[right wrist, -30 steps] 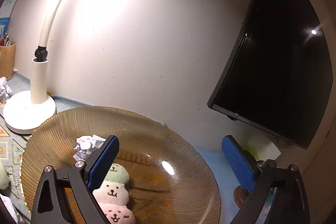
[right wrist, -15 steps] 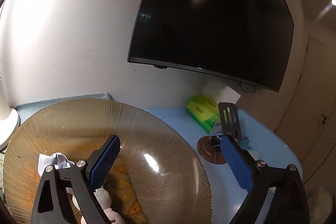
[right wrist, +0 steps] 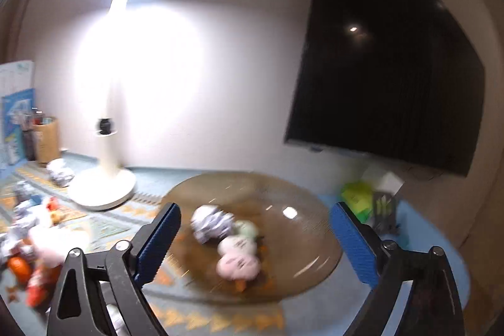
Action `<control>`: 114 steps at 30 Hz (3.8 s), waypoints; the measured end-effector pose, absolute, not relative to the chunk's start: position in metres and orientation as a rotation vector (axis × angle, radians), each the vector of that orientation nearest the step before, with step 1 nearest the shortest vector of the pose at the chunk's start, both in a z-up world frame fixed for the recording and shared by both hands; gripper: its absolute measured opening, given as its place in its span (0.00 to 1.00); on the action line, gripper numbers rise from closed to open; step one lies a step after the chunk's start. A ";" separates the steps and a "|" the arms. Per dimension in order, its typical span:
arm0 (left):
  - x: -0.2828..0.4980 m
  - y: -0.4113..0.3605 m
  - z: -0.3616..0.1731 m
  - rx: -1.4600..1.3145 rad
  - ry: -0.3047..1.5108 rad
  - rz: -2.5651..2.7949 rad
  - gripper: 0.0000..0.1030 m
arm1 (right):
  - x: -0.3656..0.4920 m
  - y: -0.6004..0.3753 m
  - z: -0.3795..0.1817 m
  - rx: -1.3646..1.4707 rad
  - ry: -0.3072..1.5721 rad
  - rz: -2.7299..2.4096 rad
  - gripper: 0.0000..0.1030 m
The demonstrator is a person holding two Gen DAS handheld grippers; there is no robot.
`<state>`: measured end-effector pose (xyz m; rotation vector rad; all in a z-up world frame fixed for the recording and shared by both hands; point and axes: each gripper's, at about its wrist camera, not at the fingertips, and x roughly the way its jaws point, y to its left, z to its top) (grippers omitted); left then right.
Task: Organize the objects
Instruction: 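Return both tools to the pile and approach two paper balls, then grasp a paper ball with the left tool while the right tool grasps another, then carry both paper balls over the amber bowl and release them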
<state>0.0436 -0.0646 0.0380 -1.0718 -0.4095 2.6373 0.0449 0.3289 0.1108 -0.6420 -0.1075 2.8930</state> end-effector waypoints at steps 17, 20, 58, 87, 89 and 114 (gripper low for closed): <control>0.001 -0.060 0.031 -1.140 -0.310 2.789 0.99 | 0.019 0.275 0.014 -1.326 0.075 2.965 0.65; -0.009 -0.053 0.028 -1.168 -0.256 2.775 0.97 | 0.013 0.273 0.006 -1.371 0.087 2.946 0.65; 0.075 0.071 0.047 -0.938 -0.114 2.693 0.46 | 0.073 0.278 0.011 -1.360 0.009 3.017 0.53; 0.074 0.102 0.035 -0.929 0.117 2.715 0.47 | 0.094 0.273 0.008 -1.339 0.091 3.077 0.49; 0.080 0.110 0.036 -0.892 0.194 2.745 0.47 | 0.097 0.278 0.015 -1.319 0.077 3.081 0.49; -0.047 0.266 0.133 -0.779 -0.104 2.420 0.90 | -0.024 0.461 0.129 -0.910 0.370 2.749 0.80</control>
